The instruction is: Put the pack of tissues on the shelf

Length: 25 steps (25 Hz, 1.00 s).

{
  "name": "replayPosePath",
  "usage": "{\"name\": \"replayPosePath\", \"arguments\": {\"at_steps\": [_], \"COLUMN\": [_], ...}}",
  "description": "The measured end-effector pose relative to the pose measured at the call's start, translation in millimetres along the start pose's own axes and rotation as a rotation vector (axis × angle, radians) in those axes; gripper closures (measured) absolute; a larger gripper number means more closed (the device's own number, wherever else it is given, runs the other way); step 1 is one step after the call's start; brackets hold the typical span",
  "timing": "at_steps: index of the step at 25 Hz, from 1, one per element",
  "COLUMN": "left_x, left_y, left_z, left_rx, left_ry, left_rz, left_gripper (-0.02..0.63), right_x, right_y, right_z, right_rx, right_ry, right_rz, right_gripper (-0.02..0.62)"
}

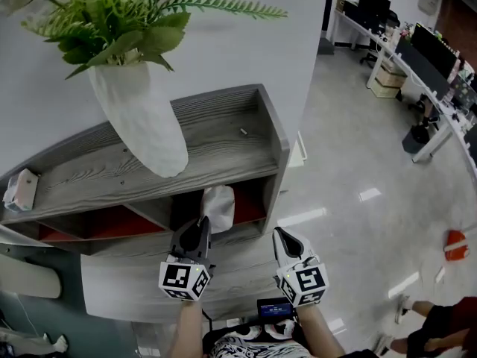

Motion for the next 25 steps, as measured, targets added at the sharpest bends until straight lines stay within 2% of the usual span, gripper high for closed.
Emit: {"name": "replayPosePath", "arguments": {"at_steps": [10, 16, 18, 19, 25], "left_x": [-3, -1, 0, 0, -1], "left_y": [0, -8, -11, -12, -12], "left_z": [-20, -25, -25, -24, -13], "left_rx": [-0.032, -0.042, -0.043, -0.044, -0.024], "left_ry": [0.014, -0.029, -0.038, -0.041, -0.037], "left_rz": [0.059, 0.126, 0.136, 0.141, 0.150], "left_gripper": [0.588, 0.584, 0.553, 0.517, 0.446], "right_x": [8, 11, 11, 11, 6], "right_y": [0, -2, -2, -2, -5], "right_z": [2, 9, 11, 12, 19], "right_rx": [-0.003, 0.002, 0.006, 0.006, 0.007], "right_ry": [-0.005, -0.024, -0.025, -0.025, -0.025], "right_rz": [-0.010, -0.011, -0.010, -0.011, -0.011], "right_gripper": [0.591, 0.591, 0.591, 0.591, 0.591]}}
Point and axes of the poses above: the fingertips, and each gripper's own axes: z backward along the fingers, x to its right, y out of its top, the point moved 7 cm from there along z, backward along the fingers, and after that the axes turned 14 degrees about -x, right-handed, at the moved point
